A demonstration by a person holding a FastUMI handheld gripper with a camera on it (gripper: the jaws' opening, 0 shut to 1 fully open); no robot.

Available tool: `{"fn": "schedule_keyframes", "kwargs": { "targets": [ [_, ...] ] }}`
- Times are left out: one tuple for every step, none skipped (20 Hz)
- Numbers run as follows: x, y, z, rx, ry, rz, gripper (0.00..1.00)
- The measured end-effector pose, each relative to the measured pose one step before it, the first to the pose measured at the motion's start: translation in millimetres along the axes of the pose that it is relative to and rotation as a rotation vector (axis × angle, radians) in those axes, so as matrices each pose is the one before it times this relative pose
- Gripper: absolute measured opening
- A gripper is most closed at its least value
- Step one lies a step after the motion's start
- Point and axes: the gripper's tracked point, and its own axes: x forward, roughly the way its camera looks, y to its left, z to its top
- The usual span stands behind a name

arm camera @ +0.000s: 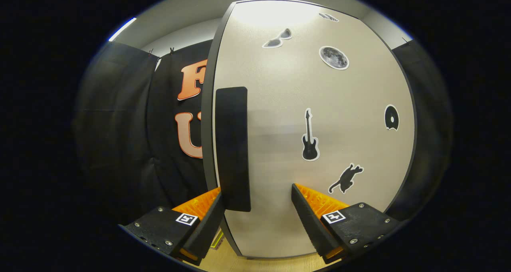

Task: Open the shoe cabinet door, grab the shoes and put them into the shoe cabinet, then close the shoe cabinet door.

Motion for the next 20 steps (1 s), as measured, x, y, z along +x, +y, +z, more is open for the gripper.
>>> {"fn": "schedule_keyframes", "kwargs": {
  "targets": [
    [-0.04,0.09,0.43,0.00187,-0.0022,-0.00042,0.97],
    [-0.8,0.39,-1.17,0.00235,0.00406,-0.00078,0.97],
    [0.41,0.25,0.16,-0.00307,0.0005,0.00054,0.97],
    [-0.05,-0.02,0.59,-0.00032,0.00047,0.00516,0.97],
    [-1.03,1.73,-0.62,0.00747,0.00836,0.01093,0.98],
    [-2.52,0.57,-1.07,0.01157,0.00443,0.00312,0.98],
    [-3.48,0.59,3.15,0.00726,-0.00988,0.00205,0.98],
    [-4.43,0.28,3.31,-0.00032,-0.0133,0.00106,0.98],
    [-7.72,-1.16,2.6,-0.00367,-0.00513,-0.00095,0.98],
    [-9.95,-1.12,1.28,-0.00119,0.00253,-0.00021,0.98],
    [-11.8,-1.35,0.7,-0.00071,0.00616,0.001,0.98],
    [-13.93,-3.18,0.33,-0.00381,0.00725,-0.00406,0.97],
    [-14.17,-4.76,-0.15,-0.0043,0.00459,-0.01018,0.98],
    [-14.94,-5.7,-1.64,-0.00916,0.01555,-0.01516,0.98],
    [-16.7,-6.44,-1.06,-0.01109,0.00555,-0.01329,0.98],
    [-14.94,-4.7,1.1,-0.00914,-0.00127,-0.01358,0.98],
    [-15.86,-6.02,0.84,-0.00577,0.0012,-0.01713,0.98],
    [-16.29,-5.75,0.3,-0.00204,0.0028,-0.01313,0.98],
    [-15.53,-3.26,1.26,0.00173,0.00215,-0.00736,0.98],
    [-15.88,-3.32,3.94,0.00261,-0.00475,-0.00949,0.98]
  ]
}}
